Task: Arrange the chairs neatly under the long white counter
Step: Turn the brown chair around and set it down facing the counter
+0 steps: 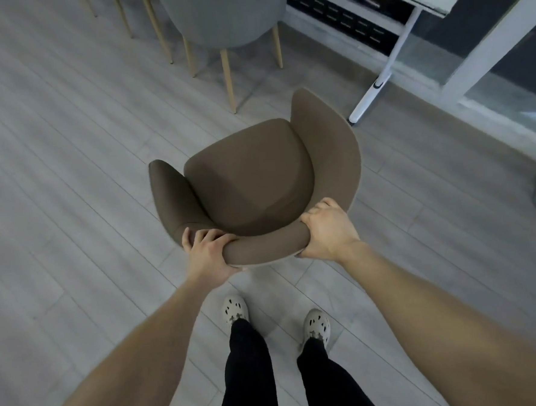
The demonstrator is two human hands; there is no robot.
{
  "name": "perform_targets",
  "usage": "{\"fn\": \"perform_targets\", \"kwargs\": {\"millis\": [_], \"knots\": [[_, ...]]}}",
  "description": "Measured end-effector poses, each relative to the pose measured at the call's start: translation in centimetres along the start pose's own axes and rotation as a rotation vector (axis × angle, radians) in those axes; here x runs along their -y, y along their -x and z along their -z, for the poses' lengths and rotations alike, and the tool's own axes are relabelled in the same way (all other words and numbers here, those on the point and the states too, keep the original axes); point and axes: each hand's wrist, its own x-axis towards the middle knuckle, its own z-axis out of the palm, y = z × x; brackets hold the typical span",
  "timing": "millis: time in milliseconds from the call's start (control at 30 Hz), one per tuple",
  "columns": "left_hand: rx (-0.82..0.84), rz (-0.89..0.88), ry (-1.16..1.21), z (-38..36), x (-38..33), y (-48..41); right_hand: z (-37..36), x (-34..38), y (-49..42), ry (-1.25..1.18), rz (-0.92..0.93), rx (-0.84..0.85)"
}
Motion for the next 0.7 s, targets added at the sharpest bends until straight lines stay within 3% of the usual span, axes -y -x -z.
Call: {"fn": "perform_targets", "kwargs": {"millis": [267, 400, 567, 700], "knots": [[0.205, -0.247, -0.147, 5.2, 6.2, -10.6, -0.2, 3.4, -3.1, -0.063, -0.198, -0.034], [0.21, -0.379, -0.23, 8.5, 6.3, -18.6, 0.4, 2.5, -6.5, -0.095, -0.316, -0.127], [0.17, -0.25, -0.245, 9.9, 4.3, -27.6, 3.0, -0.5, -12.8, -0.104, -0.473, -0.103], [0.173, -0.285, -0.217, 10.9, 3.5, -35.8, 4.9, -3.9, -18.0, -0.13, -0.558, -0.088]]}}
